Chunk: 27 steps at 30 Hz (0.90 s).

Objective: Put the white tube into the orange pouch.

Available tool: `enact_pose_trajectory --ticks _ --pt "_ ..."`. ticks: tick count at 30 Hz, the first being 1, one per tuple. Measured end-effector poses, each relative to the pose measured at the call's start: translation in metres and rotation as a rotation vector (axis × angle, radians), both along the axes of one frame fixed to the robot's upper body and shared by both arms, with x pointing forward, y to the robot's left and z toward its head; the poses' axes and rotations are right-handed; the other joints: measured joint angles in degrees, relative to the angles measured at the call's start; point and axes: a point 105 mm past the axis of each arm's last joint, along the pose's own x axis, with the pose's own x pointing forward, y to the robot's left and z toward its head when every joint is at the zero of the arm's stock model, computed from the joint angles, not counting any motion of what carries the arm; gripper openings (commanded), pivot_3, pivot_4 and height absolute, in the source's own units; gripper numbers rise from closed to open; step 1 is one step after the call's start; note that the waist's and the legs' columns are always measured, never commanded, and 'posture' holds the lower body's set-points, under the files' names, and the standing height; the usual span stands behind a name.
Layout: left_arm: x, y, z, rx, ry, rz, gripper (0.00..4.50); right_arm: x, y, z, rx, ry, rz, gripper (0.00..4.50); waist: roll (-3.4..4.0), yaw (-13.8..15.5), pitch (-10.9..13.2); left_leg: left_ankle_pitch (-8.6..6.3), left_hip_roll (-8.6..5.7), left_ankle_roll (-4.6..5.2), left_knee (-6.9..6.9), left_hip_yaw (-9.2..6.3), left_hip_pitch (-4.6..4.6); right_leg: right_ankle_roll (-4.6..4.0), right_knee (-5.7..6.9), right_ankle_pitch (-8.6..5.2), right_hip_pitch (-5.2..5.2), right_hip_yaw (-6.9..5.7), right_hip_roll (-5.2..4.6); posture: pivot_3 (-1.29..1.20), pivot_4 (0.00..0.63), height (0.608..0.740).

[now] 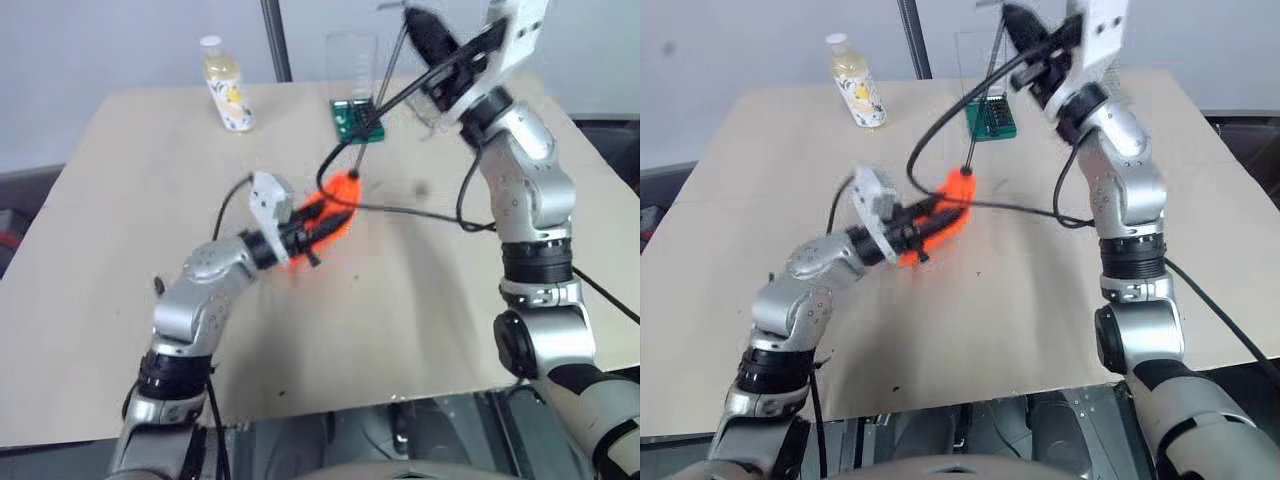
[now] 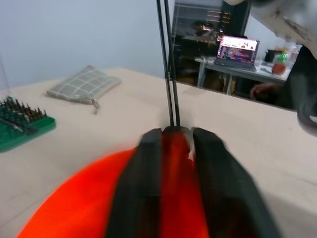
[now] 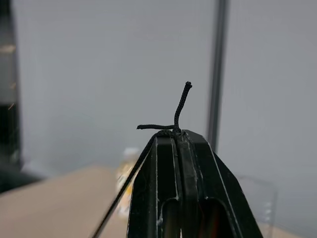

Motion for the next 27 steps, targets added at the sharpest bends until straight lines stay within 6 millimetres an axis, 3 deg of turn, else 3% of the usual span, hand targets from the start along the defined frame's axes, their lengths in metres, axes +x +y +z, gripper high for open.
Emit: enact_pose_trajectory --ticks 3,4,7,11,14,20,23,27 --pt "0.003 0.0 -0.008 0.048 0.012 0.018 4.22 -0.005 -0.006 0.007 0.016 -0.03 -0.014 0.0 0.0 0.2 0.0 0.01 0.0 0.0 0.05 0.03 -0.23 0.0 0.1 0.0 -0.26 -0.02 0.0 0.0 0.15 0.74" --pt "0.004 -0.001 -0.007 0.051 0.008 0.017 4.47 -0.006 -0.005 0.007 0.015 -0.033 -0.011 0.0 -0.01 0.1 0.0 0.01 0.01 0.0 0.05 0.03 -0.26 0.0 0.13 0.01 -0.3 -0.01 0.01 0.0 0.15 0.74" --pt "0.006 -0.002 -0.003 0.066 -0.016 0.019 4.47 -0.008 -0.002 0.006 0.002 -0.036 -0.003 0.0 0.0 0.1 0.0 0.01 0.02 -0.01 0.05 0.03 -0.28 -0.01 0.14 0.01 -0.35 0.02 0.01 0.0 0.15 0.74" --pt "0.004 0.003 -0.008 0.093 -0.007 0.032 4.5 -0.01 -0.004 -0.021 -0.096 0.043 0.028 1.84 -0.01 0.0 0.0 0.01 0.05 0.0 0.05 0.0 -0.37 -0.01 0.07 0.01 -0.4 0.05 -0.03 0.0 0.15 0.74" --pt "0.002 0.008 -0.013 0.104 0.004 0.042 4.5 -0.01 -0.005 -0.052 -0.182 0.14 0.04 3.17 -0.01 0.1 0.0 0.0 0.06 0.0 0.06 0.0 -0.42 -0.01 0.06 0.01 -0.42 0.05 -0.05 0.0 0.15 0.74" --pt "-0.01 0.023 -0.013 0.13 0.0 0.072 4.5 -0.025 -0.025 -0.09 -0.368 0.256 0.075 3.17 -0.03 0.3 0.0 0.0 0.09 0.01 0.09 0.0 -0.43 0.0 0.05 0.01 -0.42 0.0 -0.04 0.0 0.15 0.74" --pt "-0.021 0.033 -0.021 0.153 0.032 0.091 4.5 -0.033 -0.038 -0.121 -0.422 0.352 0.109 3.17 -0.04 0.4 0.0 0.0 0.11 0.02 0.09 0.03 -0.43 0.0 0.05 0.01 -0.41 0.01 -0.03 0.0 0.15 0.74" --pt "-0.046 0.06 -0.041 0.22 0.106 0.147 4.5 -0.051 -0.074 -0.181 -0.451 0.557 0.134 3.17 -0.04 0.8 0.0 -0.01 0.14 0.02 0.09 0.05 -0.43 0.0 0.03 0.0 -0.41 0.04 -0.04 0.0 0.15 0.74"
